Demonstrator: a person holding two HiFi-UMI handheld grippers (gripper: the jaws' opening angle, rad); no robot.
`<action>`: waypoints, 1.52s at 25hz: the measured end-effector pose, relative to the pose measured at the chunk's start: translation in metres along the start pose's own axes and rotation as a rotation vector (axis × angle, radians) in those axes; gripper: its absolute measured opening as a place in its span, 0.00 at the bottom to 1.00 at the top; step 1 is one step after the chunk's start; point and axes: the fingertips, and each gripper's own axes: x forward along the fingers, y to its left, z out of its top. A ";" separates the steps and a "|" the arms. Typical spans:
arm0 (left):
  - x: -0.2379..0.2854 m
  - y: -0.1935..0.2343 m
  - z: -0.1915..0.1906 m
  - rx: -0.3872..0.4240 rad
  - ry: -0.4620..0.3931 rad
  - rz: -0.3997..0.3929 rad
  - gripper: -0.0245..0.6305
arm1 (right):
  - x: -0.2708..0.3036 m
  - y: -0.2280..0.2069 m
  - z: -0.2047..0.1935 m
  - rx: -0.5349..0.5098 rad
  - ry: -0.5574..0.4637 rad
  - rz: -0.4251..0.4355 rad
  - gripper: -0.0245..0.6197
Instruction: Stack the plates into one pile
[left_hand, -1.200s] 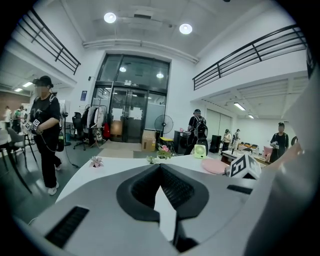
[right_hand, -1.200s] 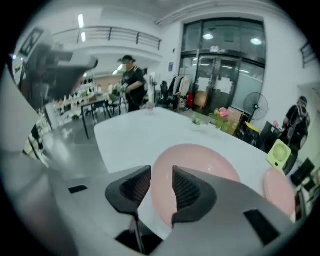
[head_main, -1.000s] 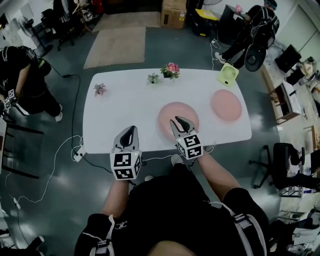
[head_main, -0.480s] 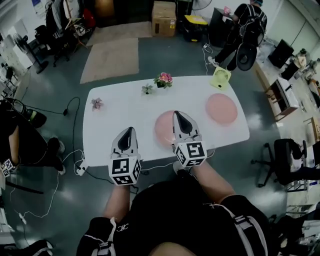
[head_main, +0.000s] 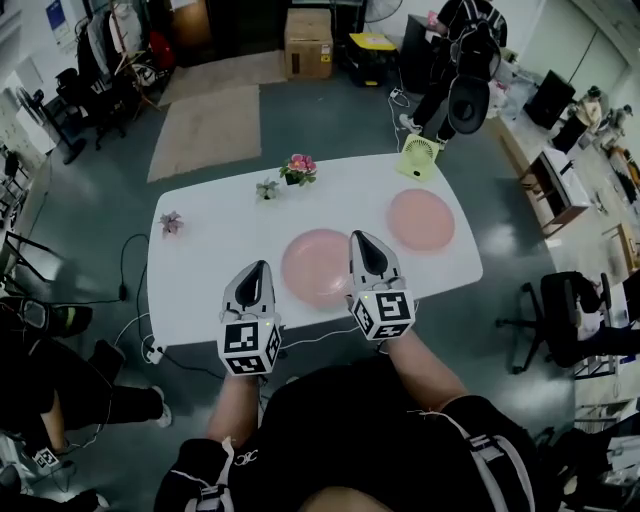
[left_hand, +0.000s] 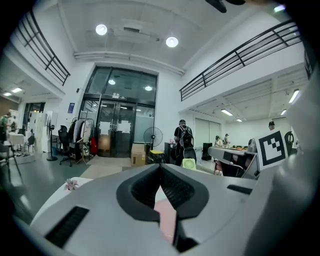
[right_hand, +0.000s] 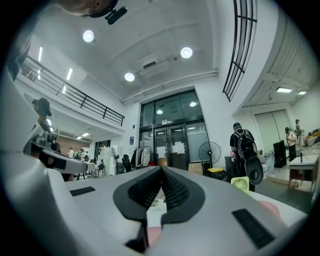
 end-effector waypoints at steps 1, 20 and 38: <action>0.008 -0.018 0.001 0.007 0.000 -0.003 0.06 | -0.006 -0.019 0.001 0.004 -0.002 -0.002 0.06; 0.209 -0.394 -0.010 -0.130 0.014 0.075 0.06 | -0.084 -0.418 -0.013 -0.028 0.085 0.176 0.06; 0.208 -0.355 -0.014 -0.119 -0.001 0.186 0.06 | -0.046 -0.367 -0.155 -0.254 0.510 0.593 0.33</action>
